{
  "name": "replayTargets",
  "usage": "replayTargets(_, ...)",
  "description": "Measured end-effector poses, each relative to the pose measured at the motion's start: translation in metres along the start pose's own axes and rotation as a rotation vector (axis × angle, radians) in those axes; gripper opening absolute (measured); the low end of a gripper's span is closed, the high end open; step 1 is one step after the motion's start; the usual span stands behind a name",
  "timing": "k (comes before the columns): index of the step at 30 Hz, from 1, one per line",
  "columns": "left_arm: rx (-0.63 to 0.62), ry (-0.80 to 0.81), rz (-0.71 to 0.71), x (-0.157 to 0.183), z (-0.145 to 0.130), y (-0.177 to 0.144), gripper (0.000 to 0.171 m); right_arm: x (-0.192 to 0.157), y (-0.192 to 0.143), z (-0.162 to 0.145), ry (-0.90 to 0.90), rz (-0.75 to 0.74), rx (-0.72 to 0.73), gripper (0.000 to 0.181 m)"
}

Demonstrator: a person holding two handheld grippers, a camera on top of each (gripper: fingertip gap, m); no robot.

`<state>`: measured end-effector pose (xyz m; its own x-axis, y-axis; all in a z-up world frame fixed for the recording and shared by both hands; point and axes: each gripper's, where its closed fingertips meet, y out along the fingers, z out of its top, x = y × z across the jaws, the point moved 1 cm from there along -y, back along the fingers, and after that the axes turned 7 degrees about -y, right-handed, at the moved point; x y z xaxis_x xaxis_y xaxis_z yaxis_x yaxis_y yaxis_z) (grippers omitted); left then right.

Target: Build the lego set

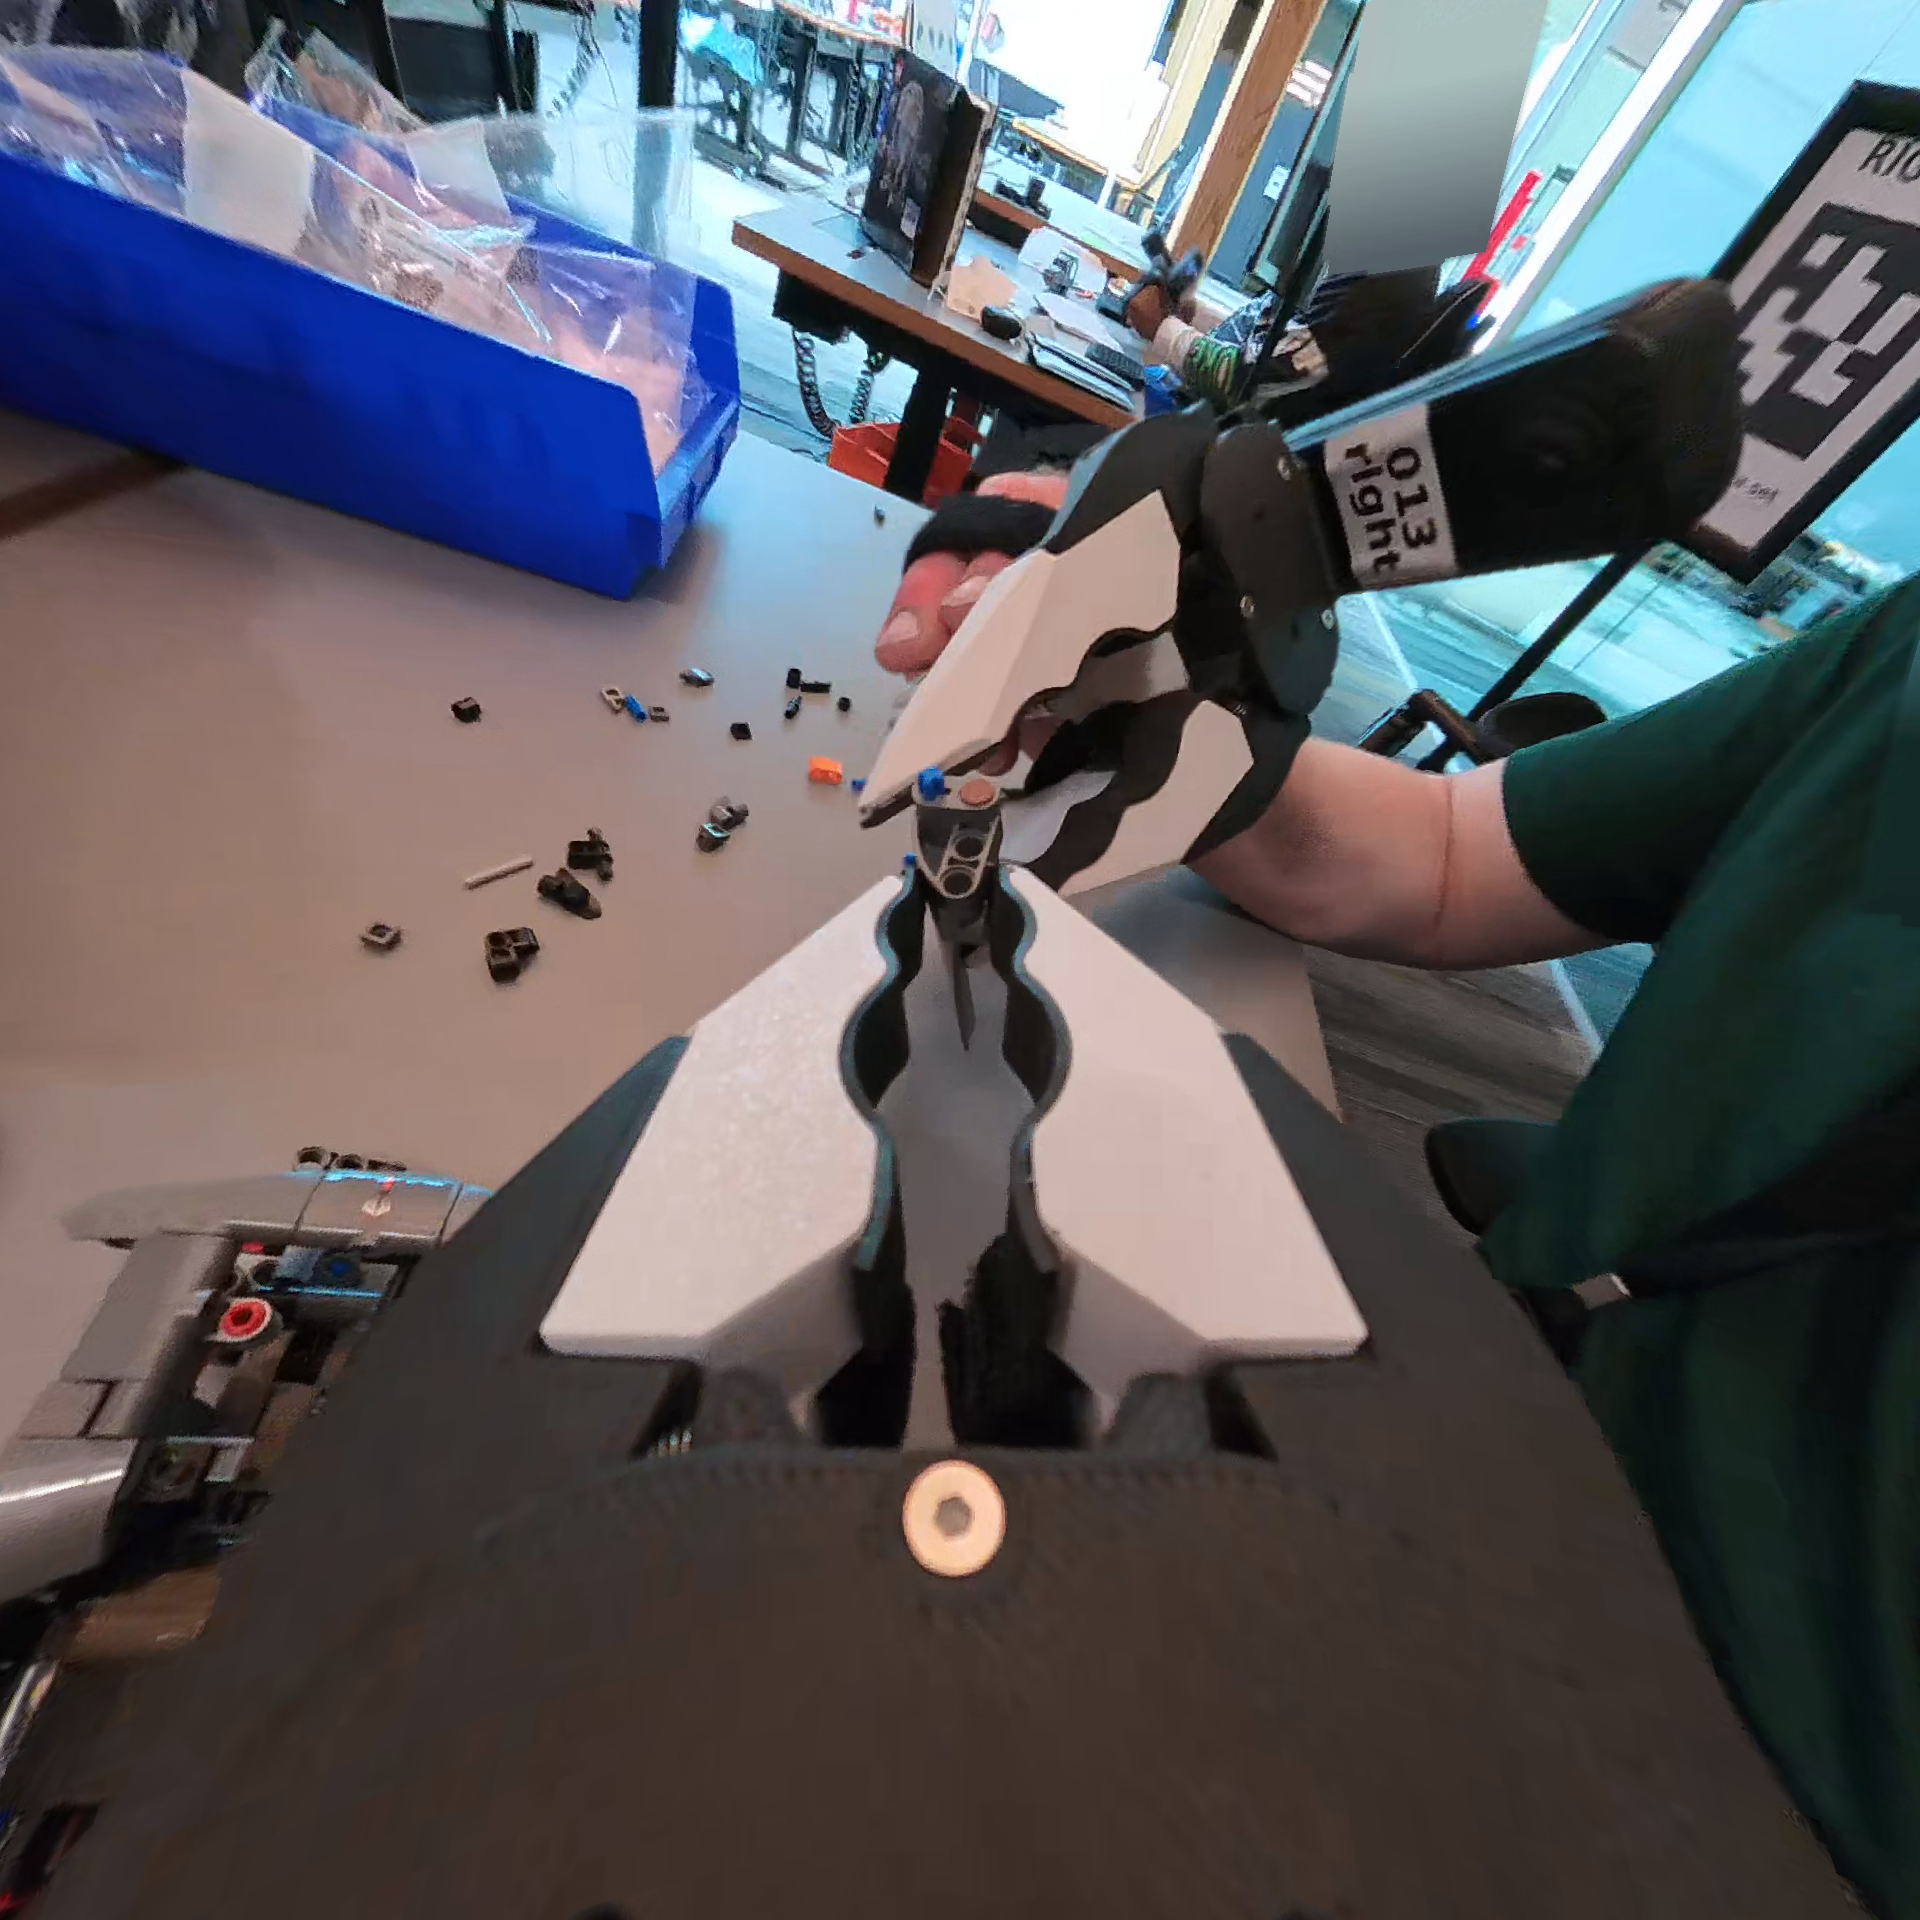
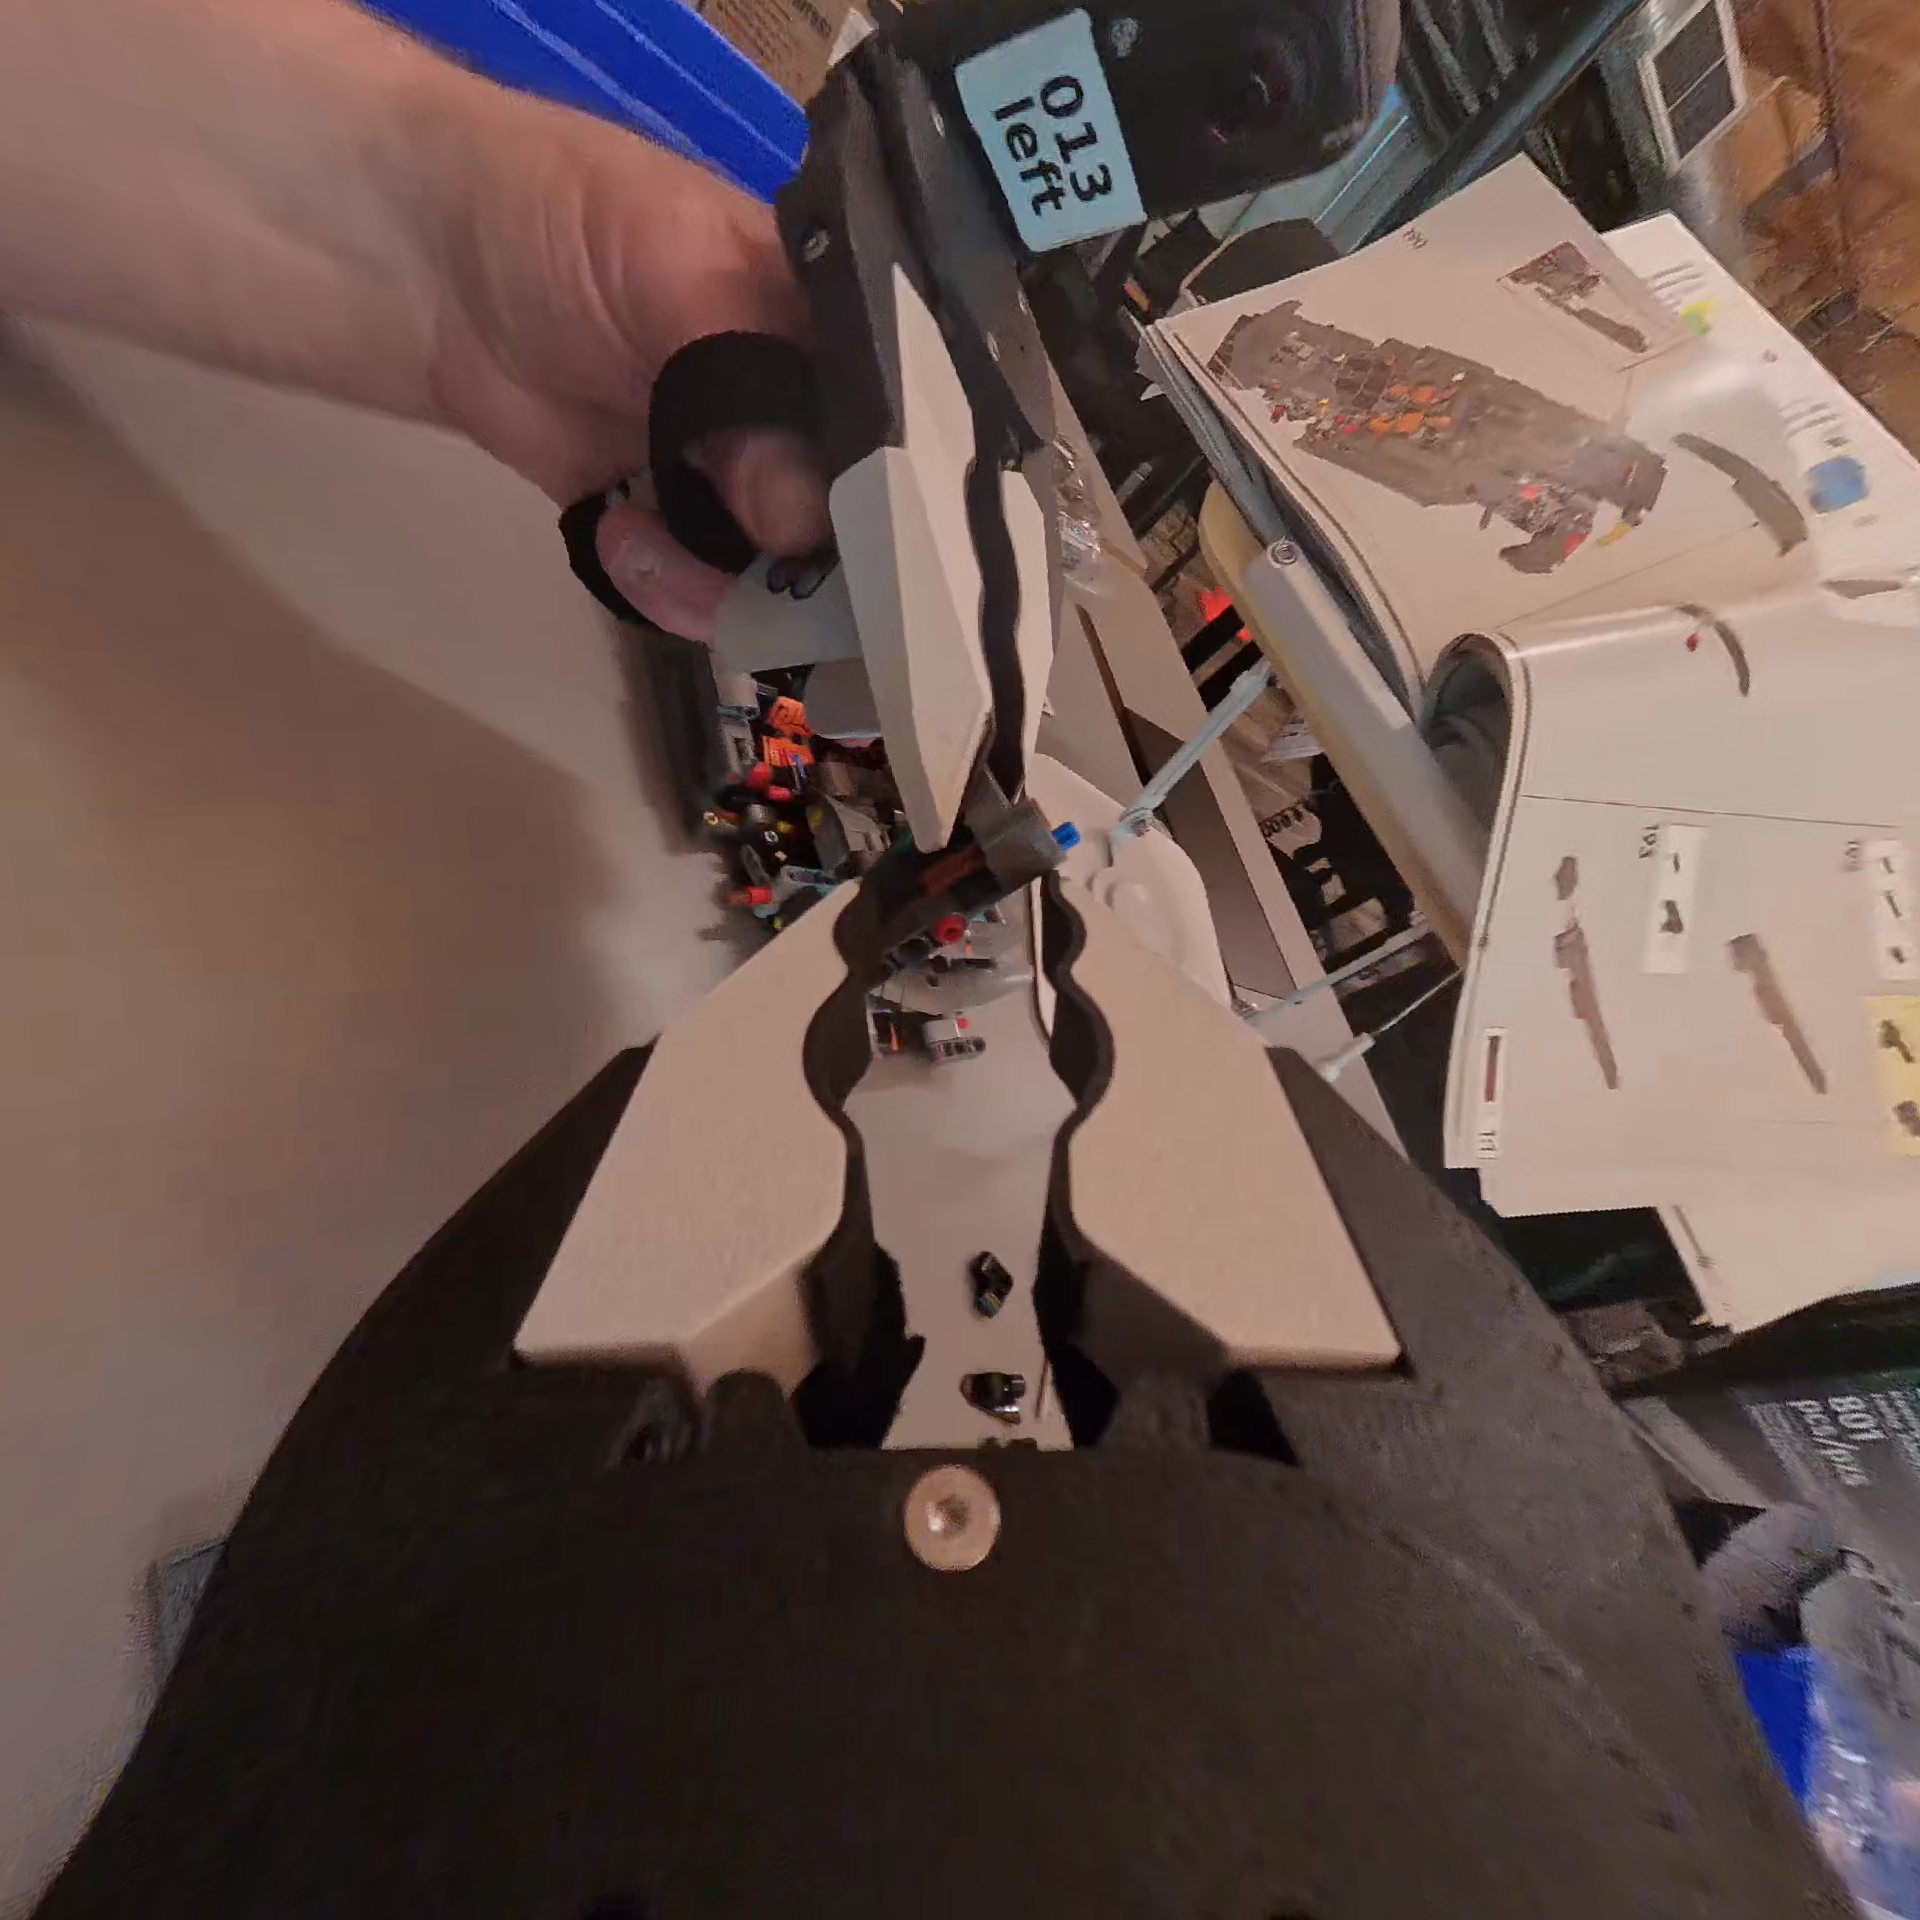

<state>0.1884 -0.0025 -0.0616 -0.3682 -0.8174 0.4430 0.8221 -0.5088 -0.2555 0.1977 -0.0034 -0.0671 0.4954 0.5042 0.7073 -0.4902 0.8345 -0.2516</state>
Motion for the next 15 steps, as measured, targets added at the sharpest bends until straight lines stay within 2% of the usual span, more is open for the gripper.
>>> replayTargets(8, -0.089, -0.051, -0.05, 0.0, -0.004, 0.004, 0.01, 0.007, -0.012, 0.005, -0.018, -0.005, 0.027, 0.037)
replayTargets(11, -0.129, -0.054, -0.037, -0.003, -0.01, 0.006, 0.01, 0.0, -0.007, 0.0, -0.067, 0.015, -0.01, 0.027)
replayTargets(15, -0.155, -0.061, -0.041, -0.004, -0.014, 0.006, 0.011, -0.005, -0.005, -0.002, -0.097, 0.032, -0.035, 0.026)
